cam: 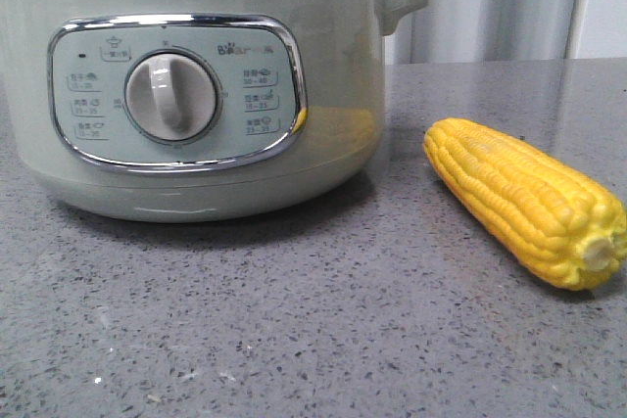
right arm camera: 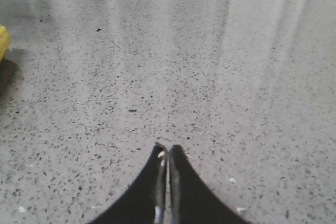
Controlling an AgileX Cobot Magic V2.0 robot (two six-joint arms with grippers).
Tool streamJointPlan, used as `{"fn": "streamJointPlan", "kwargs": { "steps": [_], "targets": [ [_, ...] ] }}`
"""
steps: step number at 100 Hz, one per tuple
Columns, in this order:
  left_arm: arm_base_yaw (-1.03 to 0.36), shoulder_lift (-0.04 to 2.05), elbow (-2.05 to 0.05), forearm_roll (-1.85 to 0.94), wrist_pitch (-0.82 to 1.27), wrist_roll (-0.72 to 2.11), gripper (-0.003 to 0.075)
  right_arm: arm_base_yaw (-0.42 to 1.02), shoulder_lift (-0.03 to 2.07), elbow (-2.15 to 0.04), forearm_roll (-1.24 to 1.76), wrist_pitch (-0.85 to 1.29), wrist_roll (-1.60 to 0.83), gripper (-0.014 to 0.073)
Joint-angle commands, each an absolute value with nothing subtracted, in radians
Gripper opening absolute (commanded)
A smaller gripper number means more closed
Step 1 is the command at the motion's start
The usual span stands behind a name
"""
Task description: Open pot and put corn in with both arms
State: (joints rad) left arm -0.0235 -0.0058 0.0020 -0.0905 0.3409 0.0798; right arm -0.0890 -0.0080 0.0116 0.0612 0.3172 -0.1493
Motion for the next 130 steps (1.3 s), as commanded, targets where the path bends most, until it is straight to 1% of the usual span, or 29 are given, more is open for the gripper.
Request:
{"fn": "streamJointPlan", "kwargs": {
  "steps": [1, 40, 116, 130],
  "targets": [
    [-0.030, -0.038, 0.010, -0.104, 0.315, 0.081, -0.0020, -0.097, -0.031, 0.031, 0.069, 0.298, -0.157, -0.0067],
    [-0.030, -0.038, 0.010, -0.104, 0.298, 0.081, -0.0020, -0.097, -0.031, 0.031, 0.069, 0.298, -0.157, -0.0067],
    [-0.030, -0.038, 0.010, -0.063, 0.129, 0.081, -0.0020, -0.097, -0.031, 0.031, 0.064, 0.298, -0.157, -0.0067],
    [-0.030, -0.038, 0.010, -0.063, 0.093, 0.081, -0.0020, -0.097, -0.031, 0.031, 0.064, 0.255, -0.157, -0.0067]
  ]
}}
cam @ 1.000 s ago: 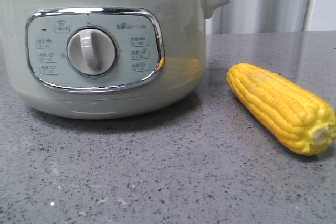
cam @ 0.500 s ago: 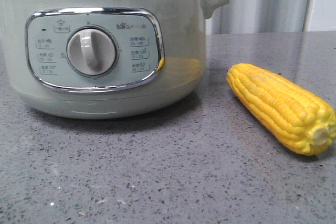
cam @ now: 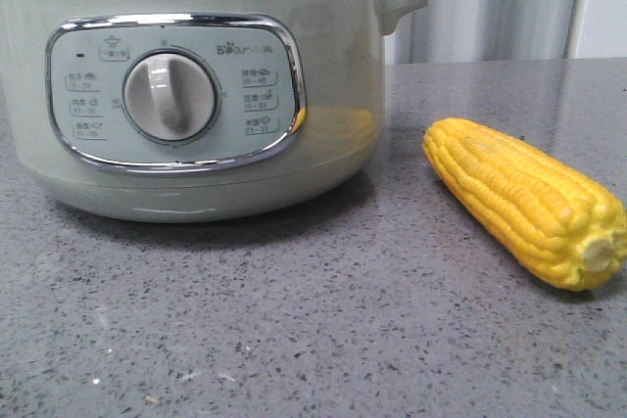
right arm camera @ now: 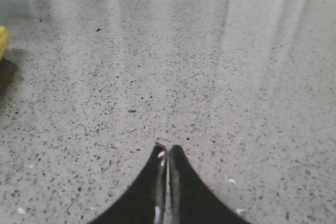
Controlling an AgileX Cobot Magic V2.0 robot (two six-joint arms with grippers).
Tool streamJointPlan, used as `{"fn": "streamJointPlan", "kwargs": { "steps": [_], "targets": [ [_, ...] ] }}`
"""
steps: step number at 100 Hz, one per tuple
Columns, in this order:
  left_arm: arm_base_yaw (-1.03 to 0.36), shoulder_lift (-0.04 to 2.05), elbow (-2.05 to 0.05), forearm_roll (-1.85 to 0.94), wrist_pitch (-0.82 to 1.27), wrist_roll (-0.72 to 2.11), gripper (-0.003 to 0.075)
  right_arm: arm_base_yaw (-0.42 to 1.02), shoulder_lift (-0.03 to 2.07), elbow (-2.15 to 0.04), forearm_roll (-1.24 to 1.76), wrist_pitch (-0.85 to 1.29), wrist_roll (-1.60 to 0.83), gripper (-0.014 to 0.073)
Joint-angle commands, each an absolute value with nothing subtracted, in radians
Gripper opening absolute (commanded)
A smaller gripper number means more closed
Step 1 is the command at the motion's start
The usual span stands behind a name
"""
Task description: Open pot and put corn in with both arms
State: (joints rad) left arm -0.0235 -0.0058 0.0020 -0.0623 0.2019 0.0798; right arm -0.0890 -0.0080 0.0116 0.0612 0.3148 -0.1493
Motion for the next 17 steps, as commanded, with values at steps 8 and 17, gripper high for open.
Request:
{"fn": "streamJointPlan", "kwargs": {
  "steps": [8, 17],
  "targets": [
    [-0.030, -0.038, 0.010, -0.063, 0.090, 0.081, -0.0020, -0.097, -0.031, 0.031, 0.064, 0.171, -0.157, -0.0067],
    [-0.030, -0.038, 0.010, -0.063, 0.090, 0.081, -0.0020, -0.097, -0.031, 0.031, 0.060, -0.009, -0.157, -0.0067]
  ]
}}
